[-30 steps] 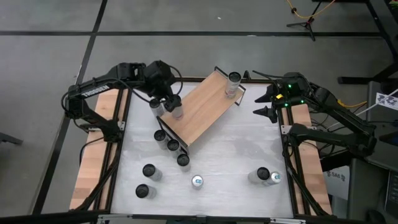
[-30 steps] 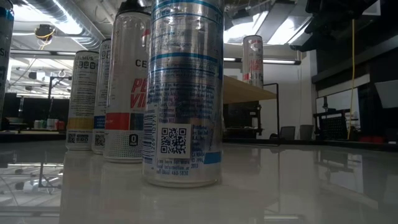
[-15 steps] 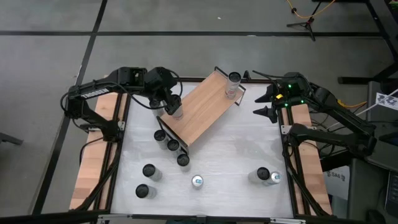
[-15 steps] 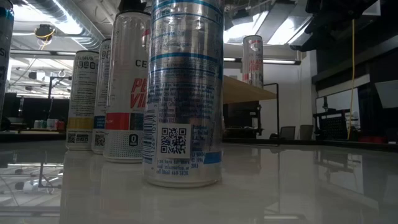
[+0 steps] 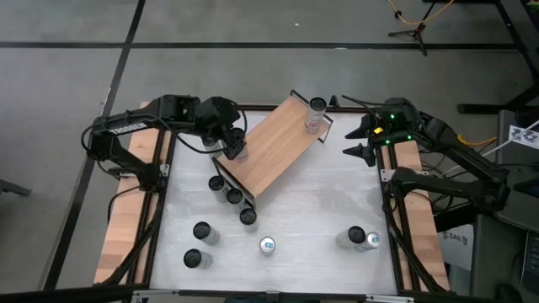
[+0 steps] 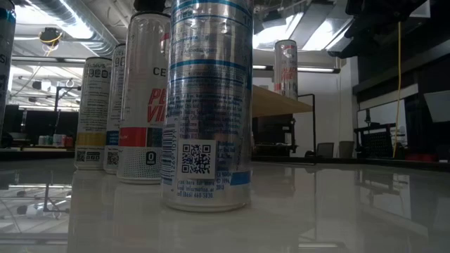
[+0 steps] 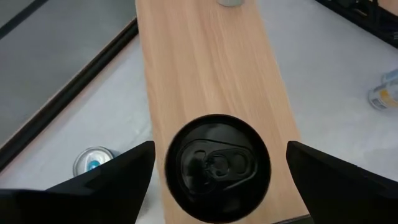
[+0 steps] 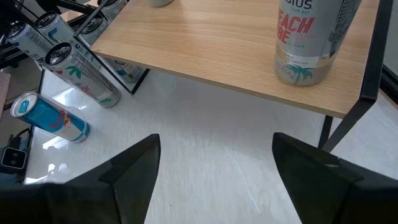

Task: Place canned beverage on shelf
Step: Put the white-pink soda can on the shelf aligned with the other white-pink soda can

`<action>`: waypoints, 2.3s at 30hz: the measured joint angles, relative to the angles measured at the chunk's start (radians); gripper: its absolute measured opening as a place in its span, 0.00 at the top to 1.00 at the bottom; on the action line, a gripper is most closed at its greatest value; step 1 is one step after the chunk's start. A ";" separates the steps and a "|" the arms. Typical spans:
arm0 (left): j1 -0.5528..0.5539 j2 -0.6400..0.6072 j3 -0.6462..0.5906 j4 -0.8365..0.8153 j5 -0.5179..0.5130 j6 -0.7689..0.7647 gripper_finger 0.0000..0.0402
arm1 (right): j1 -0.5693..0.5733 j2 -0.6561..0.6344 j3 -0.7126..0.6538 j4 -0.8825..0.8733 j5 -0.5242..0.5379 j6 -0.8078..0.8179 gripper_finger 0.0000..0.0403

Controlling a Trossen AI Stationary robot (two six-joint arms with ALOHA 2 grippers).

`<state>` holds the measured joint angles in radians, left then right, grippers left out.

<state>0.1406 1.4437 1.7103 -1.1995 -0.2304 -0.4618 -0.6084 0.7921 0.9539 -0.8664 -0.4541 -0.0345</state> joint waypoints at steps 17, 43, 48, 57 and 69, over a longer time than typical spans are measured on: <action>0.000 0.076 0.000 -0.017 -0.025 0.020 0.13 | 0.000 0.000 0.000 0.000 0.000 0.000 0.24; 0.000 0.076 -0.001 0.100 0.251 0.445 0.38 | 0.000 0.000 0.000 0.000 0.000 0.000 0.24; 0.004 0.076 -0.001 0.095 0.330 0.577 0.38 | 0.000 0.000 0.000 0.000 0.000 0.000 0.24; 0.024 0.076 -0.001 0.032 0.391 0.701 0.38 | 0.000 0.000 0.000 0.000 0.000 0.000 0.24; 0.025 0.075 -0.001 0.034 0.313 0.706 0.33 | 0.000 0.000 0.000 0.000 0.000 0.000 0.24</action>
<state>0.1654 1.5188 1.7092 -1.1660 0.0827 0.2443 -0.6086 0.7921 0.9539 -0.8661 -0.4541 -0.0345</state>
